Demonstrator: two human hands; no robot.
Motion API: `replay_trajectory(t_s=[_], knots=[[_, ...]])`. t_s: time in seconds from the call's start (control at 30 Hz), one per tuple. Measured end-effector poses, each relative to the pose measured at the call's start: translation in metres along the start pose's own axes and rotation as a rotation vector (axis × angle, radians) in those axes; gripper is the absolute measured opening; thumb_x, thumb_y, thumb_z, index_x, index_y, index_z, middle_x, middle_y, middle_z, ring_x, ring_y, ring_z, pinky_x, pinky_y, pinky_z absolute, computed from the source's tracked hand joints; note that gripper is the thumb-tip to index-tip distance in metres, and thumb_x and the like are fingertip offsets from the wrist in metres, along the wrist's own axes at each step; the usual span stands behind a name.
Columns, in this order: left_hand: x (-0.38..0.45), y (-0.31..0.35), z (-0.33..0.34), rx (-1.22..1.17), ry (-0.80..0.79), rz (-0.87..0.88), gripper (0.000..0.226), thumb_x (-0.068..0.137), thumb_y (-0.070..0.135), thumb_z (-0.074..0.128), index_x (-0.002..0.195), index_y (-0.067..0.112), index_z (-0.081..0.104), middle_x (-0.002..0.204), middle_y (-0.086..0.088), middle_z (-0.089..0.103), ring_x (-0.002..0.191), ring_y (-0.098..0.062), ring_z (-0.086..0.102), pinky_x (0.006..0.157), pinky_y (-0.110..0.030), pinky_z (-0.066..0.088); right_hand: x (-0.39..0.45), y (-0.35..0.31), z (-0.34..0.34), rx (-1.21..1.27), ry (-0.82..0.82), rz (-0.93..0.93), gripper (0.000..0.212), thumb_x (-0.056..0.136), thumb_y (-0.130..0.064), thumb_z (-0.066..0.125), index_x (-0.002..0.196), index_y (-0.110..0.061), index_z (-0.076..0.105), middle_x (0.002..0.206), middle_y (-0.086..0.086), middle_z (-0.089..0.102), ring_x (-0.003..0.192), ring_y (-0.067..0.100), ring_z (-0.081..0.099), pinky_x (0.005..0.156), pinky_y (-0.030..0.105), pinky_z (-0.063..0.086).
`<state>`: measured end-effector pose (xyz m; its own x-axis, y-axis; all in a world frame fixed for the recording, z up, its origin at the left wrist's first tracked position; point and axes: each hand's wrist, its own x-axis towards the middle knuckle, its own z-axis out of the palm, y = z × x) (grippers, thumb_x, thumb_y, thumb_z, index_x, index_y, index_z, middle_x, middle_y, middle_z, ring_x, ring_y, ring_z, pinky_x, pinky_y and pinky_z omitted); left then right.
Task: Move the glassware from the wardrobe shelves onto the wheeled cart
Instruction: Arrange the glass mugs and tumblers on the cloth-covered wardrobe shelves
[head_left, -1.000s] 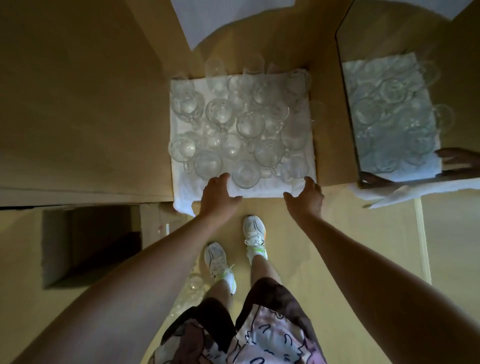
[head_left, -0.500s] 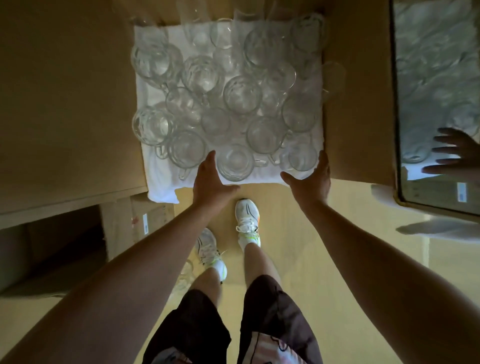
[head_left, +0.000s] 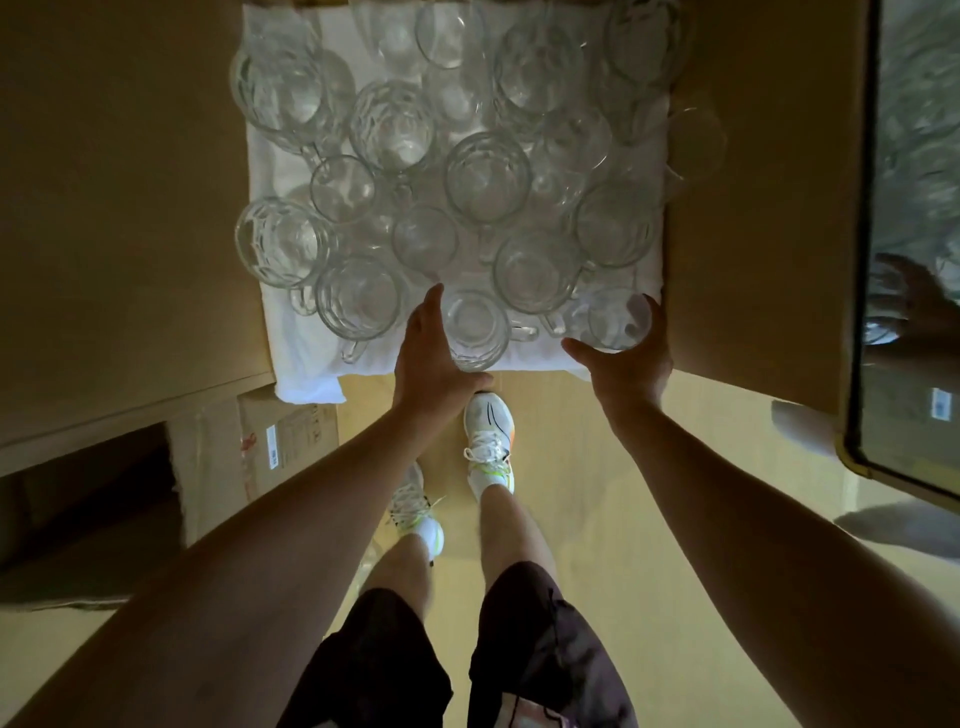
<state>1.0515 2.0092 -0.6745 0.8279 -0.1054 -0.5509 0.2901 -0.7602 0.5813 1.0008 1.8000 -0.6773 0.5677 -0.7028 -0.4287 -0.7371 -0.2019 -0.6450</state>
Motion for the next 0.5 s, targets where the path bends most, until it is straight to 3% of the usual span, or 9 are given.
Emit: replay_trajectory(t_s=[0.23,0.37,0.5], knots=[[-0.001,0.006,0.005,-0.002,0.067,0.061,0.103,0.064,0.012,0.084,0.151,0.023,0.030,0.148,-0.002,0.041,0.129,-0.017,0.043,0.095,-0.024,0.037,-0.002,0.001,-0.001,-0.001,0.016,-0.013,0.089,0.054,-0.025,0.097,0.133,-0.021,0.056,0.110,-0.020,0.057,0.102,0.008,0.058,0.084,0.015,0.039],[-0.008,0.009,0.000,0.003,0.065,0.050,0.097,0.064,0.015,0.082,0.146,0.025,0.032,0.141,-0.002,0.047,0.122,-0.017,0.047,0.089,-0.025,0.036,-0.007,0.001,-0.007,0.018,0.032,0.035,0.090,0.056,-0.025,0.097,0.135,-0.017,0.056,0.119,-0.010,0.063,0.109,0.015,0.062,0.090,0.023,0.046],[-0.022,0.011,-0.014,0.012,0.068,0.065,0.095,0.063,0.021,0.084,0.143,0.023,0.035,0.134,-0.002,0.051,0.118,-0.022,0.052,0.086,-0.029,0.038,-0.021,-0.004,-0.019,0.020,0.034,0.055,0.087,0.058,-0.023,0.096,0.134,-0.017,0.054,0.110,-0.014,0.059,0.104,0.015,0.062,0.083,0.016,0.039]])
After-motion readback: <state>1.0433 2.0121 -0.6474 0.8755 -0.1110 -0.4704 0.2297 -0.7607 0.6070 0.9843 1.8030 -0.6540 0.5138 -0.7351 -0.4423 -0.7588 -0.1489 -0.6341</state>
